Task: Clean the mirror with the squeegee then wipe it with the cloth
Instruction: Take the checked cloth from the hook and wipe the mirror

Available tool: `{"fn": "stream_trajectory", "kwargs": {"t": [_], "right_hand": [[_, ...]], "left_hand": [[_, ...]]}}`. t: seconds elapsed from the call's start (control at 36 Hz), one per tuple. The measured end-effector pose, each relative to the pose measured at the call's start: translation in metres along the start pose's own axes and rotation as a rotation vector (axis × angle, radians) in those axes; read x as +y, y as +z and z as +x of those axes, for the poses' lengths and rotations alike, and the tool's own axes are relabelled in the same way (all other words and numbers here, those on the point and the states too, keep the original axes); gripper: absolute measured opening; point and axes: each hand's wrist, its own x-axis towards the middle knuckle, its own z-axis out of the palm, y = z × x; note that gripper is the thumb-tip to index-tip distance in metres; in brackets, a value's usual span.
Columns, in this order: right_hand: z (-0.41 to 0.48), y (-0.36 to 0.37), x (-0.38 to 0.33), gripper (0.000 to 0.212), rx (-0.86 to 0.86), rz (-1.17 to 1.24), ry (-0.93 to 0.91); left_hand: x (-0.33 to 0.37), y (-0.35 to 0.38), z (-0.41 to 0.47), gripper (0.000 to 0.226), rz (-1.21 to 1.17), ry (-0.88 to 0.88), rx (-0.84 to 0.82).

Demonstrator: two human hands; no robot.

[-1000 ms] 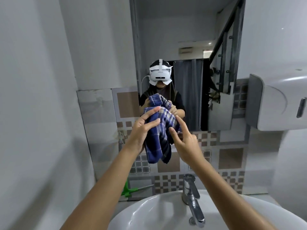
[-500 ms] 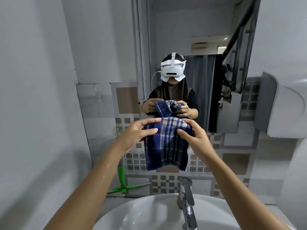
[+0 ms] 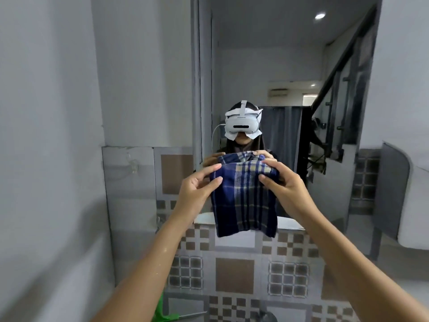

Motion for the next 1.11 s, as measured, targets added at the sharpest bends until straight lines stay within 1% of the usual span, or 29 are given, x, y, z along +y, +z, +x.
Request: {"fn": "stream_trajectory", "kwargs": {"t": [0.11, 0.19, 0.31, 0.44, 0.53, 0.58, 0.67, 0.78, 0.86, 0.94, 1.0, 1.03, 1.08, 1.11], "right_hand": [[0.051, -0.007, -0.036, 0.027, 0.066, 0.01, -0.083], [0.09, -0.014, -0.063, 0.024, 0.124, -0.039, -0.145], [0.136, -0.023, -0.09, 0.024, 0.182, -0.115, -0.182], [0.181, -0.028, -0.107, 0.022, 0.242, -0.075, -0.184], [0.195, -0.024, -0.112, 0.02, 0.255, -0.031, -0.198], [0.2, -0.021, -0.113, 0.021, 0.275, -0.047, -0.218], [0.201, -0.018, -0.114, 0.023, 0.315, -0.116, -0.247], [0.192, -0.023, -0.113, 0.03, 0.364, -0.235, -0.239], [0.18, -0.027, -0.111, 0.034, 0.421, -0.374, -0.262], [0.167, -0.027, -0.106, 0.033, 0.519, -0.43, -0.29], [0.157, -0.026, -0.106, 0.029, 0.642, -0.404, -0.334], [0.152, -0.024, -0.106, 0.026, 0.706, -0.346, -0.363], [0.143, -0.017, -0.107, 0.02, 0.78, -0.122, -0.392], [0.141, -0.011, -0.109, 0.019, 0.76, 0.021, -0.388]], "left_hand": [[0.038, -0.002, 0.051, 0.043, 0.066, 0.102, -0.145], [0.064, -0.003, 0.09, 0.052, 0.153, 0.206, -0.182], [0.094, -0.003, 0.138, 0.058, 0.309, 0.323, -0.164], [0.115, 0.003, 0.182, 0.061, 0.362, 0.417, -0.127], [0.12, 0.005, 0.198, 0.06, 0.375, 0.459, -0.108], [0.119, 0.007, 0.205, 0.062, 0.395, 0.498, -0.082], [0.113, 0.01, 0.212, 0.064, 0.453, 0.568, -0.021], [0.104, 0.016, 0.214, 0.067, 0.559, 0.648, 0.027], [0.101, 0.023, 0.214, 0.069, 0.632, 0.682, 0.062], [0.1, 0.029, 0.215, 0.069, 0.658, 0.69, 0.084], [0.101, 0.03, 0.215, 0.07, 0.658, 0.674, 0.086], [0.101, 0.03, 0.216, 0.07, 0.653, 0.665, 0.079], [0.102, 0.03, 0.216, 0.071, 0.642, 0.652, 0.06], [0.102, 0.03, 0.216, 0.071, 0.641, 0.653, 0.054]]}}
